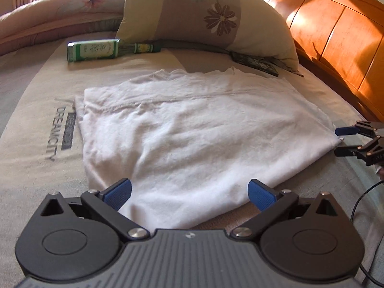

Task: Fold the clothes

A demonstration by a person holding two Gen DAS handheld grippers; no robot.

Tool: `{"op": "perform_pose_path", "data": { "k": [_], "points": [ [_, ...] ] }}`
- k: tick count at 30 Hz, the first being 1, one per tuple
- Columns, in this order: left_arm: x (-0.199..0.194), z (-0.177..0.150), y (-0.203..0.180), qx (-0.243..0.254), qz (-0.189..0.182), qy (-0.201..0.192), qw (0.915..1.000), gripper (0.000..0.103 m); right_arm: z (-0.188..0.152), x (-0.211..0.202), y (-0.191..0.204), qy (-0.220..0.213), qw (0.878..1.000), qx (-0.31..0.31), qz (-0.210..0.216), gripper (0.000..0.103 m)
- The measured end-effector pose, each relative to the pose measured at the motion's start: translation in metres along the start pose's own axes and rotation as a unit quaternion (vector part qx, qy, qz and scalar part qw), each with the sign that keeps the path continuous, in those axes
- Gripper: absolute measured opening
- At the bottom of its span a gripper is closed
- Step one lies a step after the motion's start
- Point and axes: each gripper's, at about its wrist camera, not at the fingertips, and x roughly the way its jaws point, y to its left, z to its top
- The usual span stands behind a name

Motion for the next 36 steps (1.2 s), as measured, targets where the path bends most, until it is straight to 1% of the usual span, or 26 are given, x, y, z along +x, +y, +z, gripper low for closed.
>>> {"op": "perform_pose_path", "data": {
  "k": [2, 3, 4, 6, 8, 9, 11, 12, 15, 16, 17, 19, 21, 22, 23, 24, 26, 27, 29, 31, 32, 33, 34, 35, 36],
  "points": [
    [0.007, 0.006, -0.009, 0.01, -0.001, -0.005, 0.9999, 0.102, 0.013, 0.006, 0.007, -0.022, 1.0, 0.002, 0.008, 0.098],
    [0.013, 0.007, -0.012, 0.006, 0.001, -0.004, 1.0, 0.102, 0.019, 0.012, 0.011, -0.03, 1.0, -0.001, 0.002, 0.098],
    [0.018, 0.007, -0.014, 0.003, 0.005, -0.003, 1.0, 0.102, 0.02, 0.02, 0.013, -0.023, 1.0, 0.0, -0.01, 0.098],
    [0.025, 0.002, -0.017, 0.002, 0.035, 0.009, 0.9993, 0.102, 0.021, 0.035, 0.016, -0.01, 0.999, 0.003, -0.033, 0.098],
    [0.017, -0.01, -0.015, 0.005, 0.05, 0.005, 0.9987, 0.102, 0.008, 0.041, 0.014, 0.01, 0.999, -0.001, -0.041, 0.098],
    [0.013, -0.016, -0.014, 0.007, 0.057, 0.003, 0.9983, 0.102, 0.0, 0.035, 0.012, 0.004, 0.999, -0.002, -0.041, 0.102],
    [0.005, -0.028, -0.012, 0.009, 0.071, 0.0, 0.9975, 0.102, -0.015, 0.023, 0.008, -0.008, 0.999, -0.004, -0.042, 0.103],
    [-0.001, -0.03, -0.01, 0.002, 0.073, 0.002, 0.9973, 0.102, -0.019, 0.016, 0.005, -0.004, 0.999, 0.0, -0.039, 0.103],
    [-0.014, -0.027, -0.009, -0.013, 0.092, 0.009, 0.9956, 0.102, -0.023, 0.0, 0.005, 0.013, 0.999, -0.01, -0.052, 0.103],
    [-0.018, -0.025, -0.009, -0.016, 0.097, 0.008, 0.9951, 0.102, -0.022, -0.005, 0.005, 0.013, 0.999, -0.011, -0.051, 0.103],
    [-0.022, -0.023, -0.01, -0.016, 0.097, 0.001, 0.9951, 0.102, -0.022, -0.01, 0.006, 0.012, 0.999, -0.012, -0.049, 0.103],
    [-0.023, -0.02, -0.012, -0.016, 0.08, -0.012, 0.9966, 0.102, -0.018, -0.015, 0.009, 0.002, 0.999, -0.014, -0.045, 0.103],
    [-0.013, -0.019, -0.01, -0.039, 0.065, 0.001, 0.9971, 0.102, -0.014, -0.016, 0.013, -0.008, 0.999, -0.012, -0.037, 0.103],
    [-0.007, -0.021, -0.006, -0.063, 0.065, 0.016, 0.9957, 0.102, -0.013, -0.015, 0.015, -0.008, 0.999, -0.01, -0.034, 0.103],
    [-0.006, -0.023, -0.004, -0.078, 0.067, 0.016, 0.9945, 0.102, -0.014, -0.015, 0.017, -0.006, 0.999, -0.02, -0.039, 0.103],
    [-0.01, -0.024, -0.005, -0.079, 0.066, 0.008, 0.9947, 0.102, -0.015, -0.015, 0.019, -0.003, 0.999, -0.031, -0.045, 0.103],
    [-0.016, -0.024, -0.012, -0.062, 0.068, 0.012, 0.9957, 0.102, -0.017, -0.015, 0.024, 0.002, 0.997, -0.052, -0.056, 0.103],
    [-0.017, -0.024, -0.02, -0.029, 0.078, 0.01, 0.9965, 0.102, -0.018, -0.015, 0.026, 0.004, 0.996, -0.062, -0.062, 0.103],
    [-0.021, -0.024, -0.035, 0.038, 0.099, 0.007, 0.9944, 0.102, -0.021, -0.017, 0.025, 0.011, 0.993, -0.085, -0.084, 0.103],
    [-0.023, -0.024, -0.051, 0.106, 0.119, 0.003, 0.9873, 0.102, -0.023, -0.019, 0.025, 0.017, 0.988, -0.107, -0.107, 0.103],
    [-0.022, -0.024, -0.061, 0.147, 0.13, -0.001, 0.9806, 0.102, -0.023, -0.019, 0.026, 0.017, 0.986, -0.121, -0.117, 0.103],
    [-0.018, -0.026, -0.071, 0.19, 0.145, -0.003, 0.9711, 0.102, -0.023, -0.019, 0.028, 0.016, 0.982, -0.135, -0.128, 0.103],
    [-0.015, -0.027, -0.082, 0.232, 0.159, -0.004, 0.9595, 0.102, -0.023, -0.019, 0.029, 0.016, 0.979, -0.15, -0.139, 0.103],
    [-0.012, -0.029, -0.092, 0.275, 0.174, -0.005, 0.9457, 0.102, -0.023, -0.017, 0.034, 0.017, 0.972, -0.176, -0.153, 0.103],
    [-0.007, -0.032, -0.102, 0.318, 0.188, -0.005, 0.9293, 0.102, -0.024, -0.012, 0.04, 0.02, 0.964, -0.208, -0.166, 0.103]
  ]
}}
